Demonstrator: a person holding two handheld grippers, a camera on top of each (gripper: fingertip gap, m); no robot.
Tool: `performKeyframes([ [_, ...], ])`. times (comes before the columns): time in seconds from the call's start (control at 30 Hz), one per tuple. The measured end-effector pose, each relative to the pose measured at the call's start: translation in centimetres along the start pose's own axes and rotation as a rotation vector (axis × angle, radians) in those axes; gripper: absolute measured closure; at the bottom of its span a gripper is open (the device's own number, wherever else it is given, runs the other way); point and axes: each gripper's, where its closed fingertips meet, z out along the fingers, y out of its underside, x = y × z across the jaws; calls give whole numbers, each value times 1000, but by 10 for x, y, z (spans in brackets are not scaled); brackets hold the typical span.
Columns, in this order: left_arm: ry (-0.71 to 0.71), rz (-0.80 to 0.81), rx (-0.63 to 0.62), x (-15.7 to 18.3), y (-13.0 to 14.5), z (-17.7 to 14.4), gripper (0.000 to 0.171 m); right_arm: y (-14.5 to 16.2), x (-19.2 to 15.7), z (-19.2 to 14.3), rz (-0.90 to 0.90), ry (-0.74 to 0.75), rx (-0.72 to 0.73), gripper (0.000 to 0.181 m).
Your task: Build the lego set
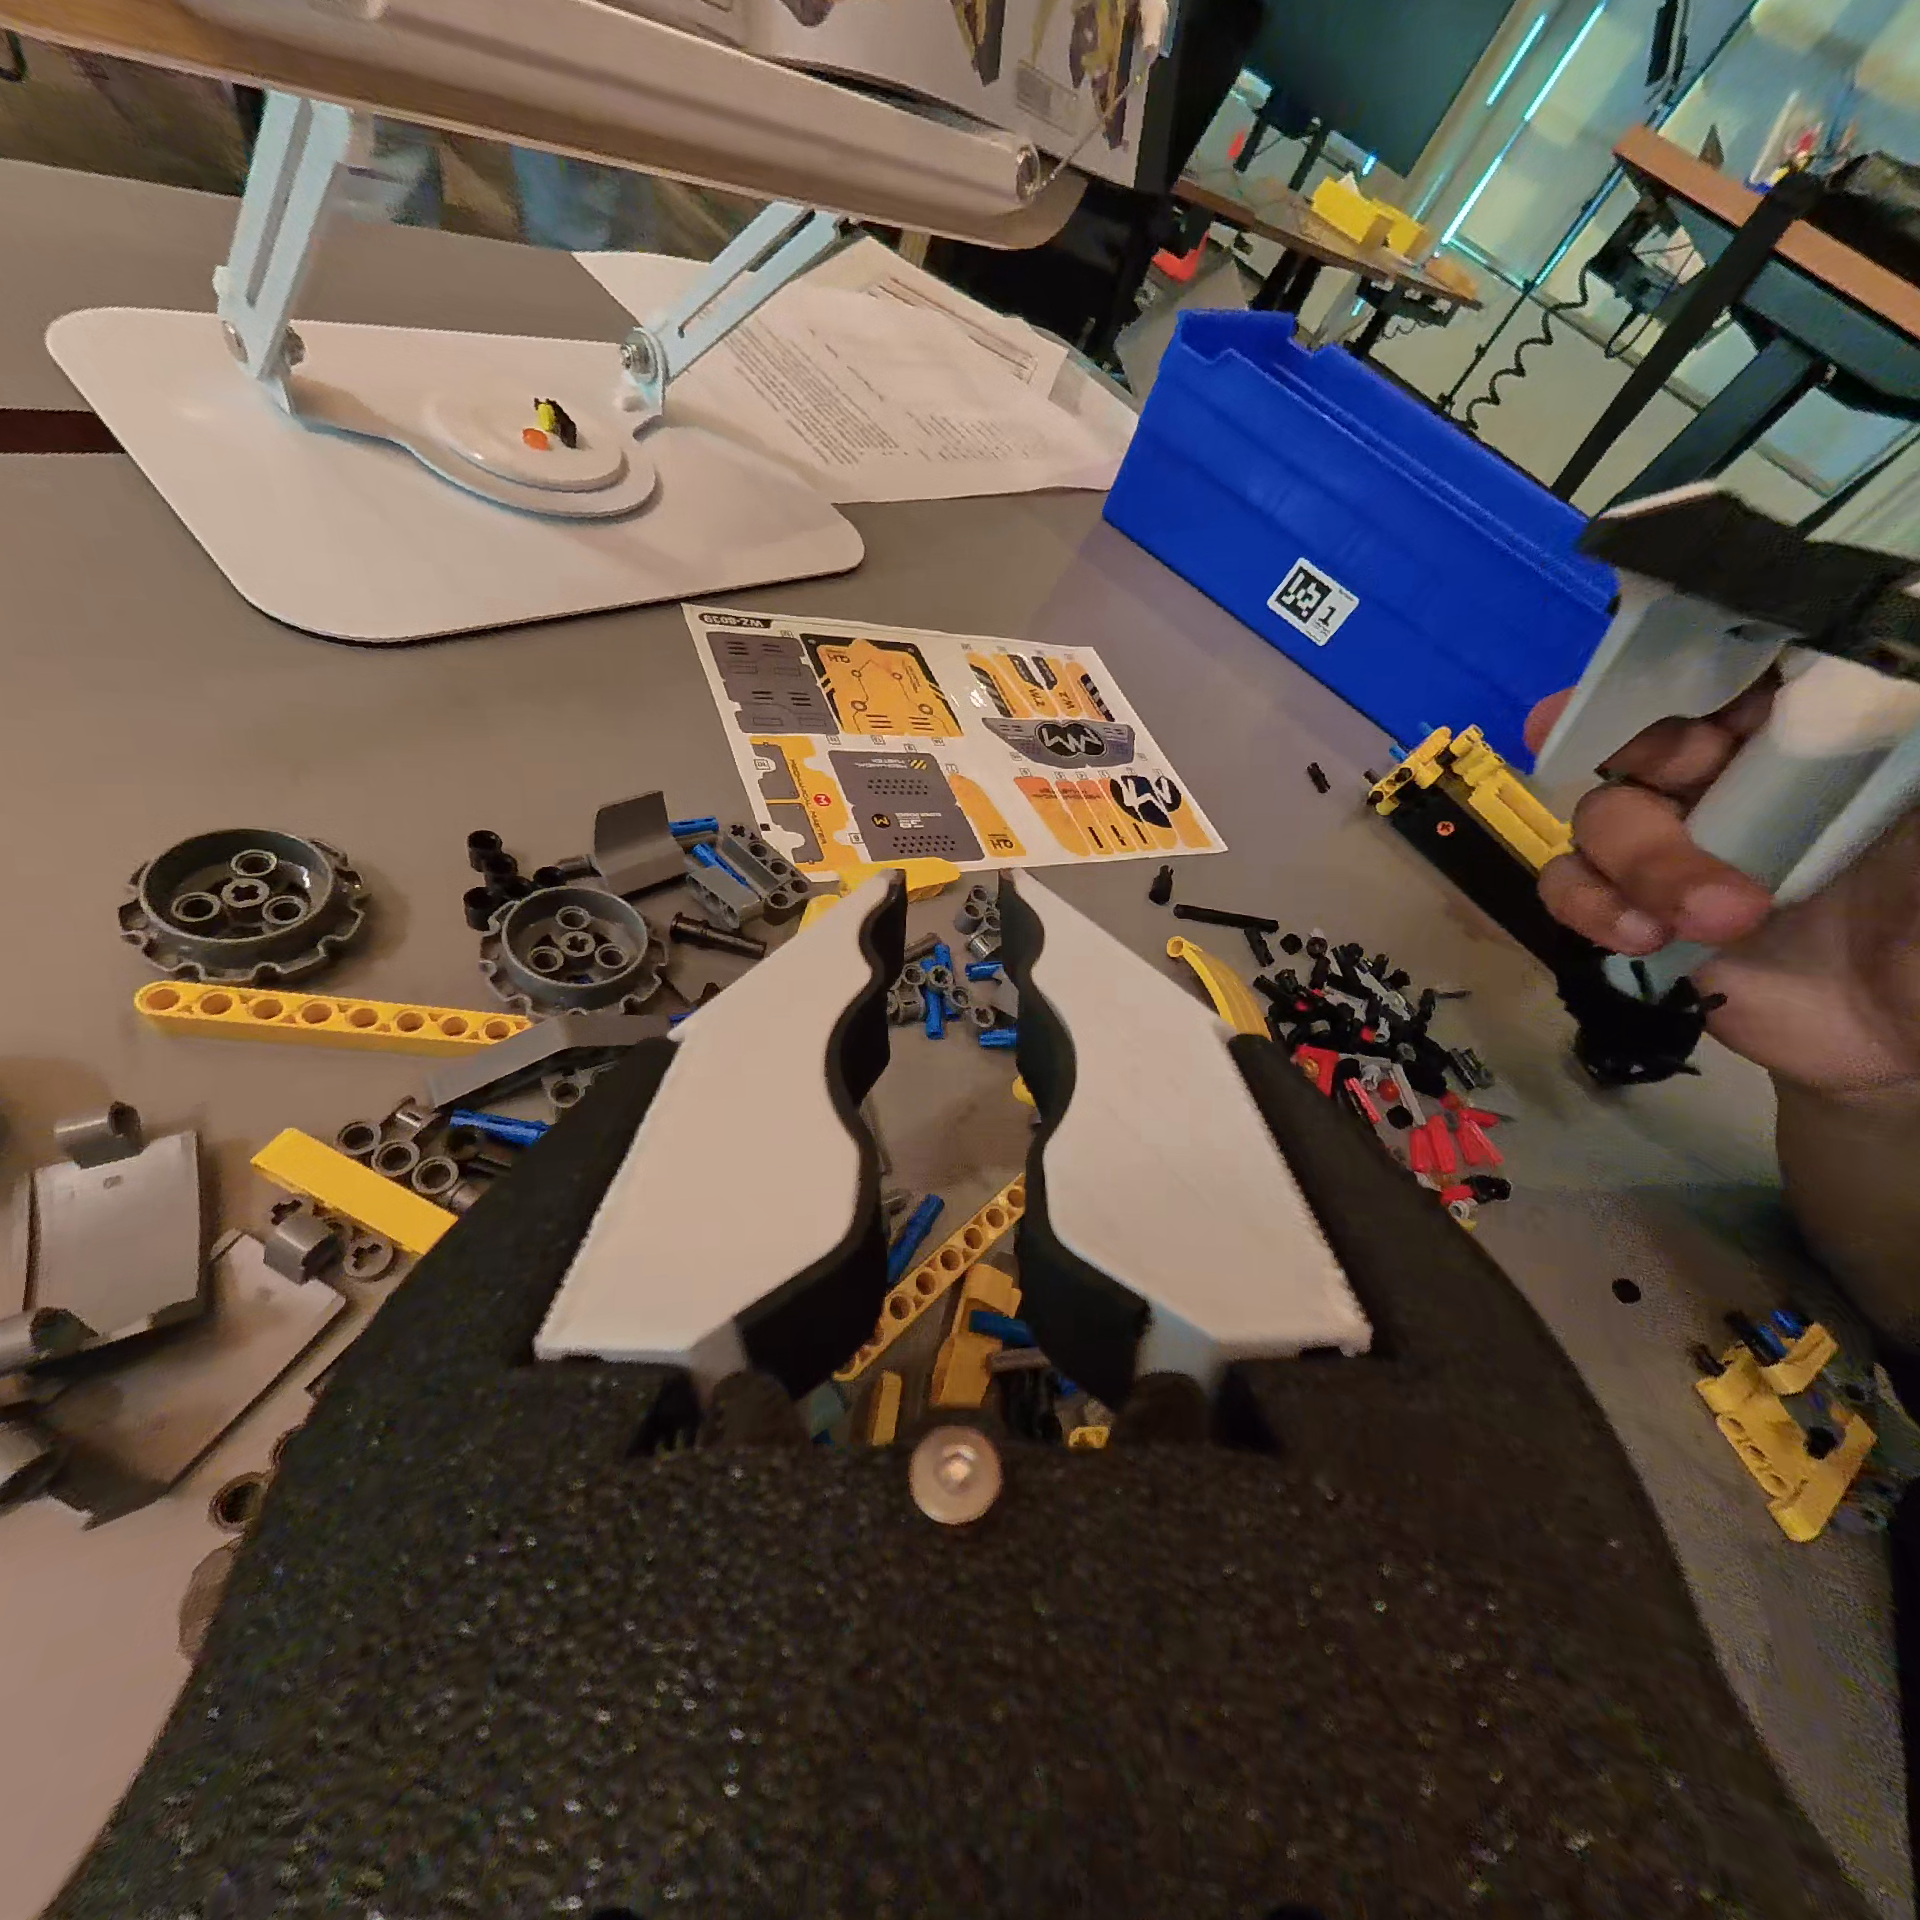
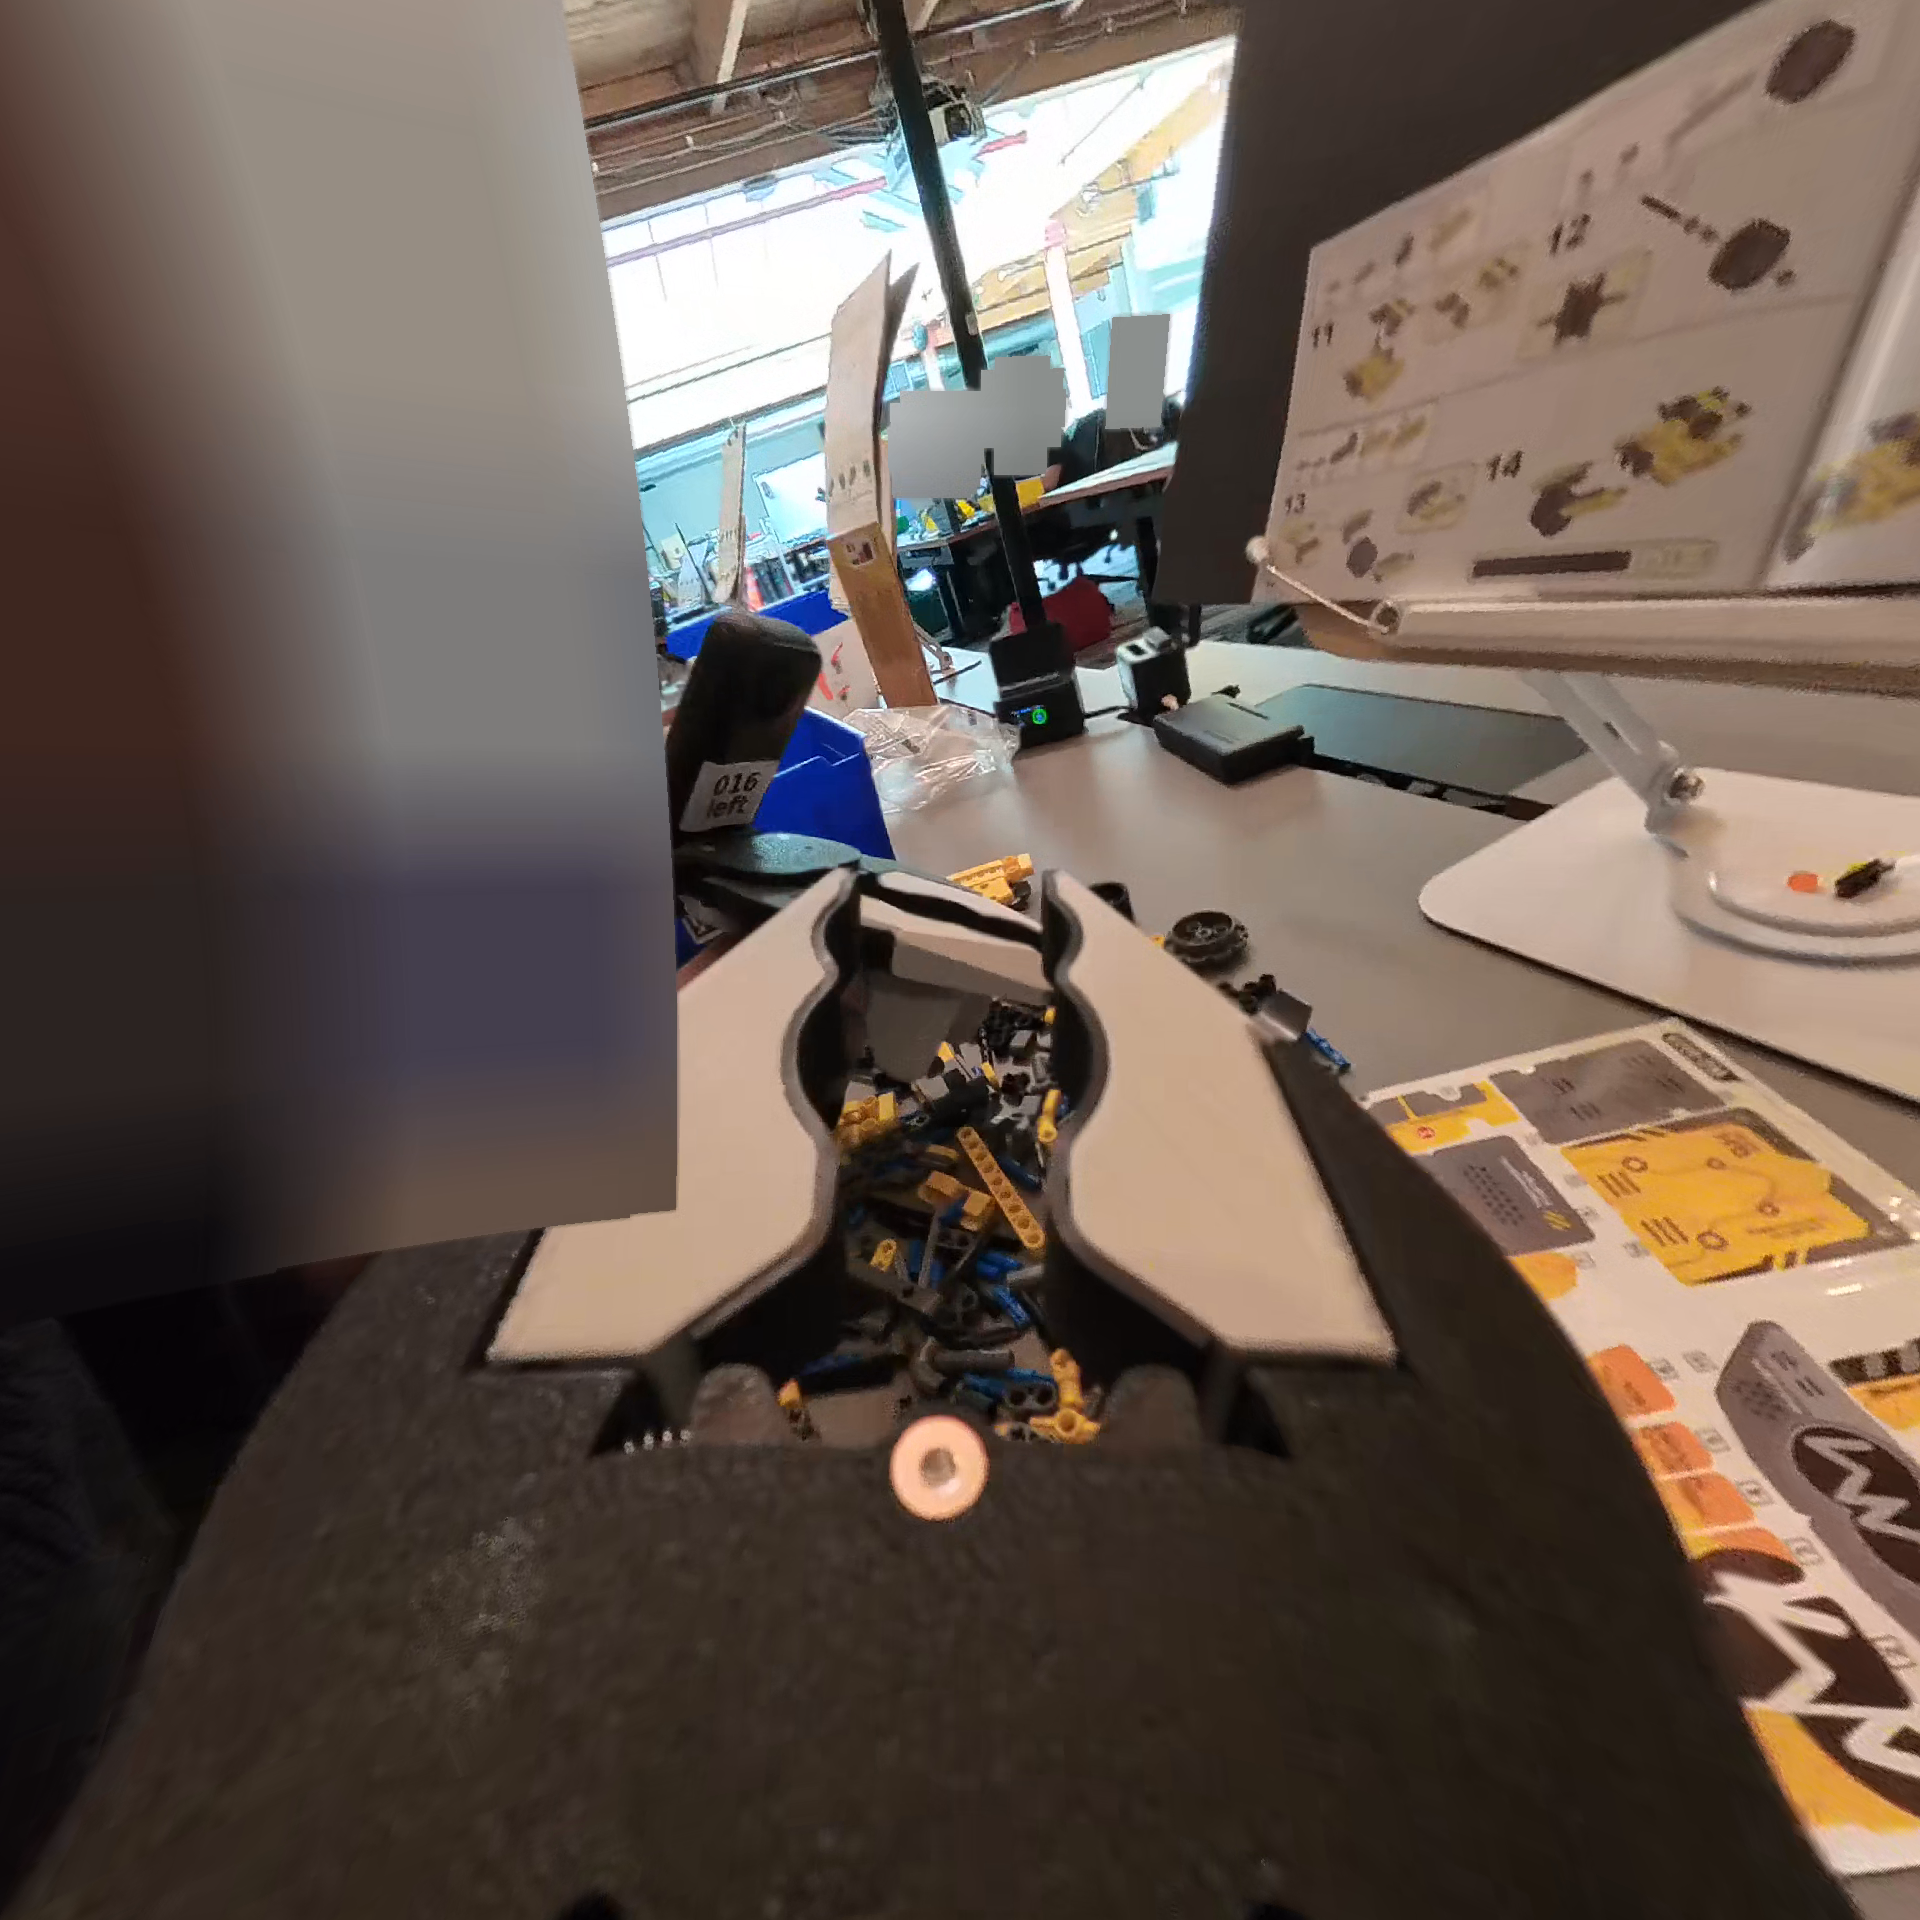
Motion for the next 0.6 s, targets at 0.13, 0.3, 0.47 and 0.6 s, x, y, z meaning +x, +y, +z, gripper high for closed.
performKeyframes([
  [0.13, -2, 28, -7, 3, 1, 1, 155, -3, 12, -6, -108, 88, -6, 147],
  [0.3, 50, 22, 14, 16, -4, 0, 155, -3, 30, -12, -141, 171, -14, 147],
  [0.47, 80, 43, 17, 25, -4, 2, 155, 8, 37, -9, -167, 205, -65, 147],
  [0.6, 45, 106, 10, 24, -4, 1, 155, 31, 52, -3, -218, 268, -174, 147],
])
